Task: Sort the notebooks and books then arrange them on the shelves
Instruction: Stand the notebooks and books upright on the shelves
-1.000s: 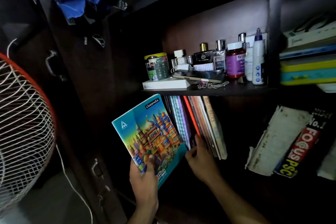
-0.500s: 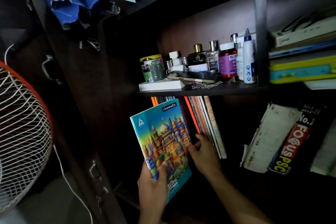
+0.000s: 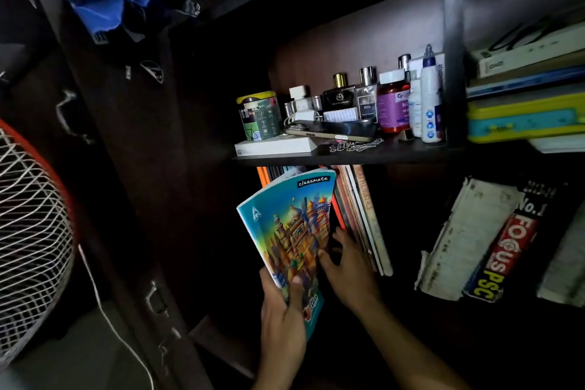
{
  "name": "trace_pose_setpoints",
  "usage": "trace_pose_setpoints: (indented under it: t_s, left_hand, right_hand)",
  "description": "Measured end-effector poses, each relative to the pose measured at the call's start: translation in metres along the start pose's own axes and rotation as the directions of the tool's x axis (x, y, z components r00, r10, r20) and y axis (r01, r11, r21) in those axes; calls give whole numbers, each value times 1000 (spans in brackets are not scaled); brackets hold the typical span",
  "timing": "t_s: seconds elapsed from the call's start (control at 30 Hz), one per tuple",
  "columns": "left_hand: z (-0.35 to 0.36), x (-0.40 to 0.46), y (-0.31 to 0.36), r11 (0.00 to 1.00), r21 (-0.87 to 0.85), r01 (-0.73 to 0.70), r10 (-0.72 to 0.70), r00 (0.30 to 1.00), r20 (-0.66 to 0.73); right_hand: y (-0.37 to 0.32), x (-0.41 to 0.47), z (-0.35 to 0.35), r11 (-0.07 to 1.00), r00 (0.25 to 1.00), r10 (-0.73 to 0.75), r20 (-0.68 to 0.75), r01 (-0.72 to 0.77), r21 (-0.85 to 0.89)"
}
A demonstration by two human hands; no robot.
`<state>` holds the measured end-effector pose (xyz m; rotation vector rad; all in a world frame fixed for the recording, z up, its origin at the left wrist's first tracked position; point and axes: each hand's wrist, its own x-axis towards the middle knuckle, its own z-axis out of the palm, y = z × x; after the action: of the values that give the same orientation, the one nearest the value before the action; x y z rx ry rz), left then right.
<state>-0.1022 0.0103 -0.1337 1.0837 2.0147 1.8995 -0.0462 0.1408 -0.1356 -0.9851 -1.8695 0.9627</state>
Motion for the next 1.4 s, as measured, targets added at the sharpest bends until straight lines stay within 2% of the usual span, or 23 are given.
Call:
trace_pose_setpoints:
  t_s: [0.27, 0.4, 0.5, 0.57, 0.63, 0.7, 0.73, 0.77, 0.8, 0.83, 0.9, 0.97, 1.1, 1.2, 1.27, 1.33, 1.4]
  left_hand:
    - [-1, 2, -12, 995, 94, -35, 37, 999, -18]
    - [4, 7, -22, 978, 182, -104, 91, 993, 80]
    - [14, 27, -21, 947, 254, -198, 169, 977, 132]
    - [21, 49, -17, 929, 313, -198, 161, 977, 141]
    - [27, 62, -17, 931, 306, -199, 163, 977, 139]
    - [30, 56, -23, 943, 251, -219, 206, 975, 77]
    - [31, 50, -27, 954, 216, -206, 206, 978, 24]
    - [32, 45, -31, 964, 183, -193, 200, 980, -20]
    - [32, 40, -36, 971, 154, -184, 193, 980, -42]
    - [33, 40, -39, 974, 136, -181, 188, 981, -42]
    - [35, 42, -43, 977, 112, -180, 182, 983, -11]
    - [37, 42, -40, 973, 111, -201, 199, 980, 28]
    - [45, 38, -33, 960, 158, -229, 210, 969, 130]
    - [56, 51, -31, 973, 132, -189, 158, 964, 214]
    - [67, 68, -30, 983, 99, -157, 127, 958, 259]
    - [80, 81, -22, 997, 58, -56, 36, 956, 292]
    - [91, 83, -4, 986, -128, 109, -63, 946, 317]
  right_hand:
    - [1, -1, -1, 987, 987, -151, 50, 149, 58]
    - [6, 1, 1, 988, 986, -155, 61, 153, 32]
    - [6, 2, 2, 974, 976, -218, 27, 219, -65]
    - [1, 1, 0, 960, 964, -258, -61, 249, -126]
    - [-8, -2, -8, 950, 918, -311, -246, 291, -113]
    - [-15, -2, -19, 925, 799, -362, -480, 370, -81]
    - [-16, -1, -24, 923, 731, -362, -578, 369, -111]
    - [-15, 2, -29, 937, 695, -336, -635, 318, -148]
    - [-13, 4, -32, 956, 709, -291, -642, 238, -170]
    - [-9, 8, -32, 973, 759, -227, -610, 156, -168]
    - [3, 12, -30, 995, 873, -72, -482, 29, -97]
    - [11, 16, -29, 999, 938, 48, -343, -46, 14]
    - [19, 21, -33, 981, 950, 160, -269, -124, 147]
    - [22, 23, -35, 975, 944, 211, -255, -183, 127]
    - [23, 22, -35, 980, 946, 194, -260, -177, 87]
    - [22, 18, -34, 985, 948, 172, -267, -162, 57]
    - [21, 15, -30, 988, 951, 155, -267, -152, 31]
